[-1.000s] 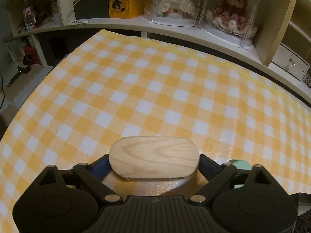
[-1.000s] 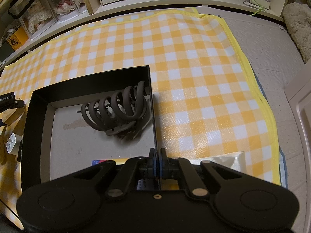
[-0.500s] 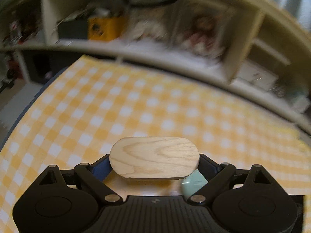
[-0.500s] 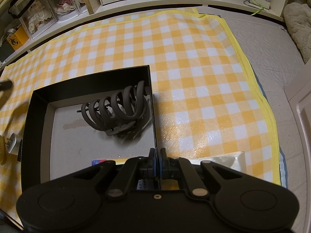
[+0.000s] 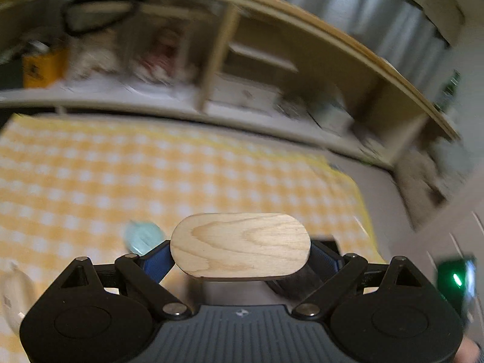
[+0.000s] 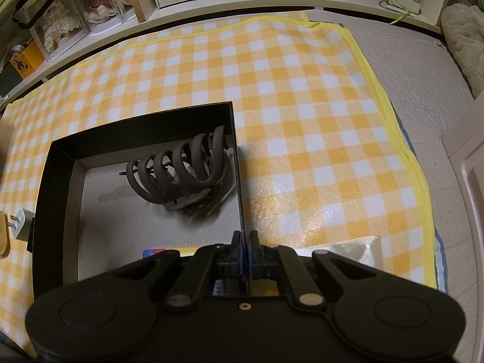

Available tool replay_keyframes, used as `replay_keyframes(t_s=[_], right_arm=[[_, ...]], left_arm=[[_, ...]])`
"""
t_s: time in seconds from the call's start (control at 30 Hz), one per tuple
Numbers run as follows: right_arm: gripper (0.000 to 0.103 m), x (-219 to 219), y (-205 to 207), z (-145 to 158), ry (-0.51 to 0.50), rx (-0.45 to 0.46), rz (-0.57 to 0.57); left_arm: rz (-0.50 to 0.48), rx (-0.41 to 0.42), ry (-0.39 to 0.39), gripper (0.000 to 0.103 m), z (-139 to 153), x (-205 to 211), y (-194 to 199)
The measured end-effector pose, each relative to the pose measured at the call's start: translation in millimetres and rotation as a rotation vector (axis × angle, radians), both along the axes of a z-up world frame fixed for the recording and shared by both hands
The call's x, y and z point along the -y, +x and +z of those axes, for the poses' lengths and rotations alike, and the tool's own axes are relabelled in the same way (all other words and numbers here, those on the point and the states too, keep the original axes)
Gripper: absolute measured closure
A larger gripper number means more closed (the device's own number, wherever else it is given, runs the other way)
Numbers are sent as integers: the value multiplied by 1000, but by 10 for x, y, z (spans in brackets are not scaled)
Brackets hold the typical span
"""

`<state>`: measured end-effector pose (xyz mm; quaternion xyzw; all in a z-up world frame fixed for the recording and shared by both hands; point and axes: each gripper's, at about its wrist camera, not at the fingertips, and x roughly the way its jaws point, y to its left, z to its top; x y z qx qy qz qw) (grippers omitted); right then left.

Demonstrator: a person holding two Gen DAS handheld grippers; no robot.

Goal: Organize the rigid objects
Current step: 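Carry the wooden block with the left tool over the black box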

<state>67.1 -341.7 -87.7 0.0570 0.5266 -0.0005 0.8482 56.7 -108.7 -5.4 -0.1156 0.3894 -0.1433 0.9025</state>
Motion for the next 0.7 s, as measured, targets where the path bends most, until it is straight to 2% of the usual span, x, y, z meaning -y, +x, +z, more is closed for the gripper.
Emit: replay_keyframes(t_s=[0.17, 0.27, 0.43, 0.53, 0.7], right_arm=[[99, 2, -6, -17, 0, 0, 0], [99, 0, -4, -16, -1, 0, 1], [99, -1, -7, -15, -1, 0, 1], [99, -2, -6, -14, -2, 0, 1], [99, -4, -8, -13, -1, -1, 0]], left_arm=[[-122, -74, 29, 10, -183, 335, -184], [-164, -102, 38, 10, -304, 434, -235], [-195, -92, 106, 10, -426, 518, -250], [-173, -89, 132, 10, -487, 505, -171], [-95, -58, 133, 10, -465, 413, -15]])
